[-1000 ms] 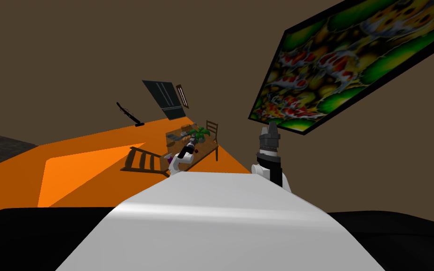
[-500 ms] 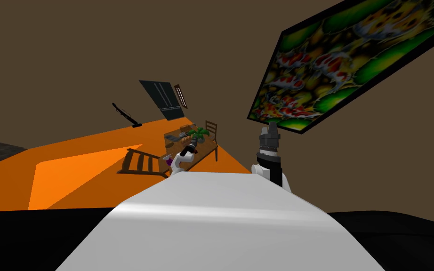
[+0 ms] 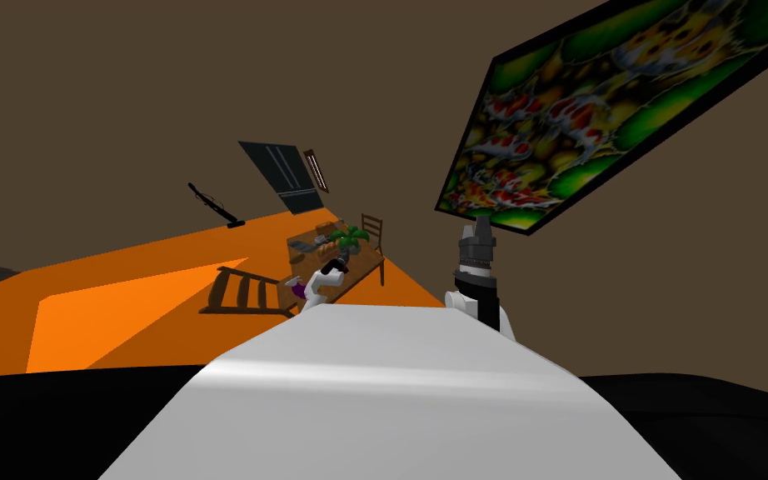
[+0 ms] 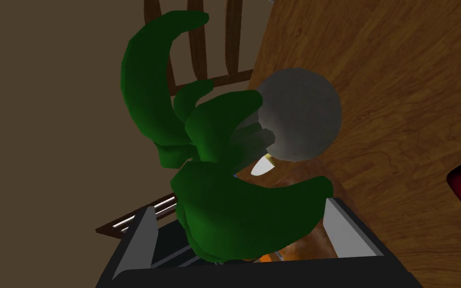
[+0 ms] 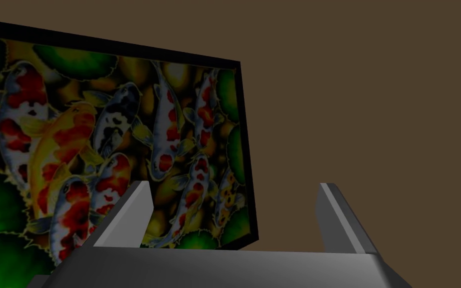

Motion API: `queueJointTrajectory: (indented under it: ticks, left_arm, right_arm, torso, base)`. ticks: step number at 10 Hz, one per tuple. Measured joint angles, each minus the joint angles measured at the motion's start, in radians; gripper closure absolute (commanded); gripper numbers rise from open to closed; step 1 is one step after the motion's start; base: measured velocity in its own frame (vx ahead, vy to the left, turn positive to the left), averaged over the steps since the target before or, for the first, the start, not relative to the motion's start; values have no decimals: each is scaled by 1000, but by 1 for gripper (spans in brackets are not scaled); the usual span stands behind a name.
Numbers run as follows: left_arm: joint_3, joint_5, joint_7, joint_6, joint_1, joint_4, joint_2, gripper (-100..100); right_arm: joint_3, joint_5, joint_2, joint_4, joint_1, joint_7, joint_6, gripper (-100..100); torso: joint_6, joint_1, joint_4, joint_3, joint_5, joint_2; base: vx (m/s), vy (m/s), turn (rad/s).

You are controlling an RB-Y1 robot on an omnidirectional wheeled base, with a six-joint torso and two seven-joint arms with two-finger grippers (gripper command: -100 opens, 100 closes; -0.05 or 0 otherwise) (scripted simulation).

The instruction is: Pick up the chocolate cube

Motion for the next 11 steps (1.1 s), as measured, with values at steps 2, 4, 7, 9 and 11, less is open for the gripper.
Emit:
queueJointTrajectory:
  ticks: [2, 4, 7, 9, 11]
  left_arm:
    - [5, 14, -4, 38, -13, 55, 11, -100]
    - [10, 29, -7, 77, -32, 106, 23, -100]
    - [18, 39, -12, 135, -57, 194, 29, -100]
    - [24, 49, -14, 188, -61, 235, 38, -100]
    - [27, 59, -16, 214, -74, 285, 47, -100]
  right_arm:
    - [0, 0, 0, 0, 0, 0, 0, 0]
    - [0, 0, 0, 0, 0, 0, 0, 0]
    - [0, 0, 0, 0, 0, 0, 0, 0]
    - [0, 0, 0, 0, 0, 0, 0, 0]
    - [0, 0, 0, 0, 0, 0, 0, 0]
  torso:
    - [0, 0, 0, 0, 0, 0]
    - [0, 0, 0, 0, 0, 0]
    - [0, 0, 0, 0, 0, 0]
    - [0, 1, 0, 0, 0, 0]
    - [0, 0, 0, 0, 0, 0]
  base:
    - [9, 13, -54]
    - [7, 10, -62]
    - [11, 15, -82]
    - [10, 18, -80]
    - [6, 12, -51]
